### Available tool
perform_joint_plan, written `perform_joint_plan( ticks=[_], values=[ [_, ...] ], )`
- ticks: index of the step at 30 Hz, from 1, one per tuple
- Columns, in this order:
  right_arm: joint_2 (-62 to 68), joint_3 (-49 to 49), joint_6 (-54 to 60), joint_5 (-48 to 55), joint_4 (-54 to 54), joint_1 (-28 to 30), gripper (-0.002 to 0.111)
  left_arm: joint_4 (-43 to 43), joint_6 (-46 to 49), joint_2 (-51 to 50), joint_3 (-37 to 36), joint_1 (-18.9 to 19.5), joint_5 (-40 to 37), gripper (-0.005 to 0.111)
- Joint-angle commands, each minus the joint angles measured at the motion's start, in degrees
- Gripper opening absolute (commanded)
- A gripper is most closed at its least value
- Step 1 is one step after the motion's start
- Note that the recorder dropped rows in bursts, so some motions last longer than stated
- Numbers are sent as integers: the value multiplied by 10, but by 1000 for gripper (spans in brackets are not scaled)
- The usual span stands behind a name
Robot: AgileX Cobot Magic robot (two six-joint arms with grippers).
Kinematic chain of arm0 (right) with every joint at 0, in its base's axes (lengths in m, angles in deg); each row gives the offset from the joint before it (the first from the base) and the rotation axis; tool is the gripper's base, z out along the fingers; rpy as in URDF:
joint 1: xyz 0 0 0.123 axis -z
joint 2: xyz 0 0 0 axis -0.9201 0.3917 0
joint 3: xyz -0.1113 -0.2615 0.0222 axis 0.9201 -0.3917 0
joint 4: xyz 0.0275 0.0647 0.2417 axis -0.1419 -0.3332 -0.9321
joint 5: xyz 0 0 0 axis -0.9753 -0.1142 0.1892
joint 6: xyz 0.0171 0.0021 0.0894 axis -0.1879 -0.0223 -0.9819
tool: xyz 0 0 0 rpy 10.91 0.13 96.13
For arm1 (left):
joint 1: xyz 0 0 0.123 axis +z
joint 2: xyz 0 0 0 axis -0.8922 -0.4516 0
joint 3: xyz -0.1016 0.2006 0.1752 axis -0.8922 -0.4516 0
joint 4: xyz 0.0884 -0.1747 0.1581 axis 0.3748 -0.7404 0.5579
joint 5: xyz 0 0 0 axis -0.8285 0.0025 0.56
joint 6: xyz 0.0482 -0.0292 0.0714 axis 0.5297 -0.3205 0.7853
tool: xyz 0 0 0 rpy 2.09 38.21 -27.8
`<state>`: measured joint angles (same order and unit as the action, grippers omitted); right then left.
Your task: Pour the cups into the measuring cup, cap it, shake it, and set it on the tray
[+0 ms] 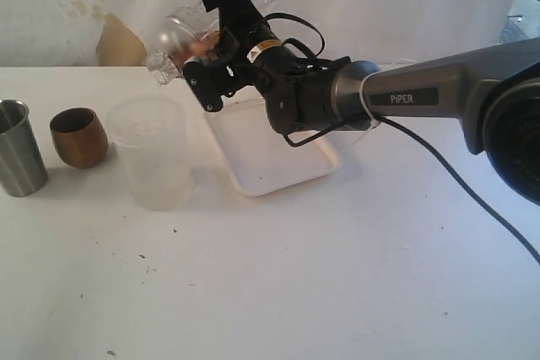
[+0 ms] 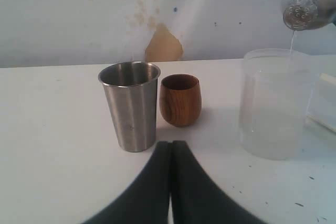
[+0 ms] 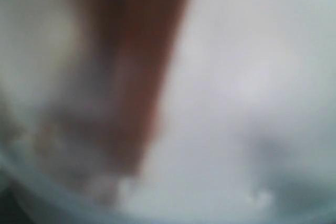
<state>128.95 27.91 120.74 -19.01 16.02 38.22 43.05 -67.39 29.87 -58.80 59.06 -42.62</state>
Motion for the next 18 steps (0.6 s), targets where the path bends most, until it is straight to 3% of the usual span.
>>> perform_joint_plan(
  ticks=[1, 18],
  values=[
    [-10, 5, 9, -30, 24, 1, 0, 1, 0, 3, -3, 0, 2, 0],
    [-10, 5, 9, -57, 76, 1, 0, 1, 0, 3, -3, 0, 2, 0]
  ],
)
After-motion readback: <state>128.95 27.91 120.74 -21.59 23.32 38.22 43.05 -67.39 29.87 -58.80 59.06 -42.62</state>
